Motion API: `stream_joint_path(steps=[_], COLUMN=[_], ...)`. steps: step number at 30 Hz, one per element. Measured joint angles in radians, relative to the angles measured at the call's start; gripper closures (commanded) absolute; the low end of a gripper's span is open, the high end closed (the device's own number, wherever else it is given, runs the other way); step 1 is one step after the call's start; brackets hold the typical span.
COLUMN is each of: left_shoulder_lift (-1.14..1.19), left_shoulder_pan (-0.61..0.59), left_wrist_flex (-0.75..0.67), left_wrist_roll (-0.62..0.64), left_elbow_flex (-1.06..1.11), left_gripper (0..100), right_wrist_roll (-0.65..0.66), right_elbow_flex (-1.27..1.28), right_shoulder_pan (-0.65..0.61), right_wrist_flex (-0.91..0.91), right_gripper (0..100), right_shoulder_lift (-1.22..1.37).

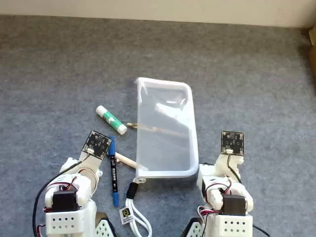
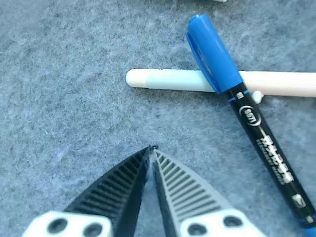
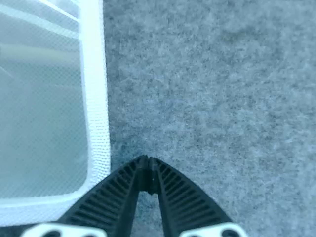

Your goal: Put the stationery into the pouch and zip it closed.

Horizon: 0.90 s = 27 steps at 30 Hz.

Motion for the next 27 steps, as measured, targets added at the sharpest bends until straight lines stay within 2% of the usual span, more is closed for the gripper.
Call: stream_joint_path(steps=[27], left_shoulder_lift=[0.0], left_shoulder_pan=[0.014], left_wrist_flex=[0.0], left_wrist_roll=[0.0], left_elbow_flex=[0.0], left_gripper=[99], right_wrist_roll=[0.0], right_elbow_flex=[0.0], right_shoulder_pan=[0.0], right_wrist_flex=[0.0], right_gripper=[99.2], right_shoulder_lift=[0.0])
